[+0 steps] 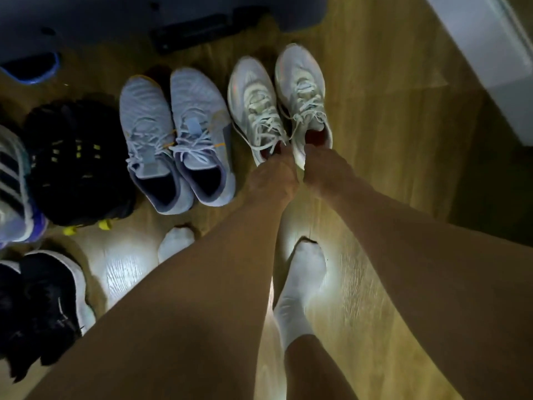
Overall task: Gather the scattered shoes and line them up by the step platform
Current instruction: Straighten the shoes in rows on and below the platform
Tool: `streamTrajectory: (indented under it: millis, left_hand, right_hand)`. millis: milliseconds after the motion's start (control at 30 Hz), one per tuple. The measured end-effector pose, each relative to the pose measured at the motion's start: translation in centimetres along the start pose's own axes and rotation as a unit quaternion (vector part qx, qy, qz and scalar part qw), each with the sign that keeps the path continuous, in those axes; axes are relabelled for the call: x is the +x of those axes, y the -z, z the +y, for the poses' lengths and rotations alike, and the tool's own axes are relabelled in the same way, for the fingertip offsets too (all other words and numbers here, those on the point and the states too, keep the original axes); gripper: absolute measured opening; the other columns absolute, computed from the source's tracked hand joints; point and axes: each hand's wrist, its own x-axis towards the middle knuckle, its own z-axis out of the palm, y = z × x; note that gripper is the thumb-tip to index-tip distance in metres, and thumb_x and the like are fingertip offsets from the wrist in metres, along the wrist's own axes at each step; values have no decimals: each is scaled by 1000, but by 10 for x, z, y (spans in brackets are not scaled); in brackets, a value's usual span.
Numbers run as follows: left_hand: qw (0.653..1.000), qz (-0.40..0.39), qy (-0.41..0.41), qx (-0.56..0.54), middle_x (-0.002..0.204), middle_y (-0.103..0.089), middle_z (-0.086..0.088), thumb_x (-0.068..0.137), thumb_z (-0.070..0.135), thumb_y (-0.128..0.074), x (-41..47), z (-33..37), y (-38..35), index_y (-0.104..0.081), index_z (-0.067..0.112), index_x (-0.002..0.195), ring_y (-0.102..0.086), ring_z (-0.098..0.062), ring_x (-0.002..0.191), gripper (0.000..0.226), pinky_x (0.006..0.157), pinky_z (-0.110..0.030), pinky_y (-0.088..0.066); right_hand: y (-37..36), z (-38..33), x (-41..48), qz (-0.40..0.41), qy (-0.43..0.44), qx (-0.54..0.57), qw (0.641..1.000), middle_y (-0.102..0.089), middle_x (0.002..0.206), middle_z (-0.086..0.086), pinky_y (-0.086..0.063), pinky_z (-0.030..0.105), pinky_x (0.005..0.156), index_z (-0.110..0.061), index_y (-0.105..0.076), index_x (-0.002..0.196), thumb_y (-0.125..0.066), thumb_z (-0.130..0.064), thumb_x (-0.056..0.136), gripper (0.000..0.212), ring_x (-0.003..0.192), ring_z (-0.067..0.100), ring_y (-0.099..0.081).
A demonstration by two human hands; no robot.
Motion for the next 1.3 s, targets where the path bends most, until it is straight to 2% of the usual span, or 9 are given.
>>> streamTrajectory:
  millis: [200, 400, 533, 733, 833, 967, 1100, 1233, 1300]
  left_hand:
    - [993, 26, 42, 104, 138, -47, -23, 99, 10, -40, 10, -1, 0, -19, 12, 151, -48, -42, 124, 56, 98, -46, -42]
    - [998, -45, 46, 14, 144, -40, -20, 94, 13, -47, 1, -8, 2, -28, 14, 147, -45, -41, 127, 56, 100, -48, -43]
    - [995, 60, -7, -82, 119, -64, -7, 84, 21, -58, -21, -17, 5, -50, 20, 128, -62, -29, 109, 44, 86, -39, -52]
    - [966, 193, 155, -70, 123, -55, -10, 89, 19, -52, -67, -96, 33, -54, 12, 120, -57, -31, 111, 32, 86, -39, -47]
    - [972, 104, 209, -28, 128, -51, -14, 93, 25, -51, -78, -143, 39, -45, 7, 127, -53, -33, 116, 39, 88, -40, -44]
    - [986, -10, 167, 7, 130, -52, -19, 92, 21, -56, -79, -177, 42, -42, 1, 130, -53, -34, 117, 45, 87, -36, -43]
    - [988, -19, 155, -7, 125, -56, -19, 94, 11, -52, -66, -190, 27, -46, 0, 128, -57, -34, 110, 37, 83, -36, -45]
    - [987, -4, 161, 23, 133, -50, -20, 101, 13, -35, -60, -196, 12, -46, 0, 132, -48, -36, 122, 35, 96, -37, -38]
    - [986, -2, 164, 13, 131, -53, -19, 98, 11, -44, -61, -196, 12, -46, 2, 130, -53, -36, 118, 34, 95, -41, -44]
  right_hand:
    - [-11, 13, 8, 24, 2, -56, 998, -53, 127, 13, -45, 40, 84, -6, -45, 129, -37, -6, 95, 35, 116, 29, -51]
    - [-9, 9, -8, -21, -25, -36, 999, -55, 123, 12, -45, 40, 85, -7, -48, 125, -38, -9, 95, 32, 113, 29, -54]
    - [-10, -20, -21, 56, 48, -13, 997, -56, 119, 12, -46, 41, 86, -9, -48, 126, -45, -20, 94, 33, 111, 31, -55]
    - [-29, -94, -41, 33, 188, 20, 981, -54, 122, 13, -46, 40, 83, -9, -48, 126, -41, -12, 92, 36, 108, 34, -56]
    - [-49, -127, -36, 5, 202, -9, 979, -49, 128, 13, -40, 39, 94, -8, -47, 126, -39, -13, 93, 35, 117, 33, -50]
    - [-86, -158, -22, -62, 171, -17, 983, -44, 133, 15, -35, 41, 107, -7, -42, 129, -47, -11, 88, 41, 130, 34, -38]
    - [-104, -163, -18, -94, 147, -33, 984, -36, 143, 17, -27, 41, 115, -6, -23, 146, -47, -8, 89, 62, 139, 33, -26]
    - [-105, -170, -22, -59, 147, -28, 987, -43, 137, 16, -33, 36, 105, -6, -30, 141, -48, -6, 89, 56, 131, 30, -35]
    - [-103, -171, -25, -43, 151, -41, 987, -46, 134, 17, -34, 34, 102, -5, -32, 140, -46, -6, 90, 53, 127, 30, -39]
